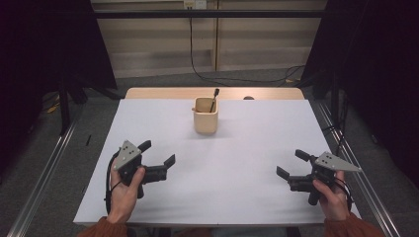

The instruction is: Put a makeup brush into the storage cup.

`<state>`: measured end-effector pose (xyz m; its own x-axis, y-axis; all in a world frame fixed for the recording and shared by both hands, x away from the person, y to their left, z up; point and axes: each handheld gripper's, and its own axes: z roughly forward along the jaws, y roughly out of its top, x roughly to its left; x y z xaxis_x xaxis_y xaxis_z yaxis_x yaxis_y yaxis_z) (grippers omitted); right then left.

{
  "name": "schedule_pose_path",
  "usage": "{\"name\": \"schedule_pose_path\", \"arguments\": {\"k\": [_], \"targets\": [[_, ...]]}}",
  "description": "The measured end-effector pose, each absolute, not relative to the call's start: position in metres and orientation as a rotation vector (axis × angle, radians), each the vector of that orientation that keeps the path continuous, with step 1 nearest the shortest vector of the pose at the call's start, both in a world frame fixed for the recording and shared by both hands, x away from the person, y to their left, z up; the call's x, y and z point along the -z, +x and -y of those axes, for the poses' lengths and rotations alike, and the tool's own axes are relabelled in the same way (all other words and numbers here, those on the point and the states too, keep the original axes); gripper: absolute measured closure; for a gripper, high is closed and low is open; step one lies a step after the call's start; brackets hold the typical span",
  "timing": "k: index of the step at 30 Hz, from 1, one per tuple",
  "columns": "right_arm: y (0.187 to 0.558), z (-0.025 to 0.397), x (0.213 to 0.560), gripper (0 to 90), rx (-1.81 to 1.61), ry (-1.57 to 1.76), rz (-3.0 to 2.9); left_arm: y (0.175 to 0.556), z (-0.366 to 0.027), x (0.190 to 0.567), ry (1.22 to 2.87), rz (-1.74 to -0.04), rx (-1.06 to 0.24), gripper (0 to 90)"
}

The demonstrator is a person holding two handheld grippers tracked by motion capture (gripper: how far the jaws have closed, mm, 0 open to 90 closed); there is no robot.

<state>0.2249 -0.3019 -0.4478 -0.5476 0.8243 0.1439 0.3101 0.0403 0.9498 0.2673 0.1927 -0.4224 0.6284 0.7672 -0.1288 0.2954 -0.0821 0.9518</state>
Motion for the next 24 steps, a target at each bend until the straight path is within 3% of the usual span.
{"name": "schedule_pose_path", "arguments": {"k": [24], "targets": [[0.227,0.300,0.450,0.6,-1.516,1.129,-1.903,0.255,-0.206,0.433,1.676,-0.866,-0.468,4.0]]}}
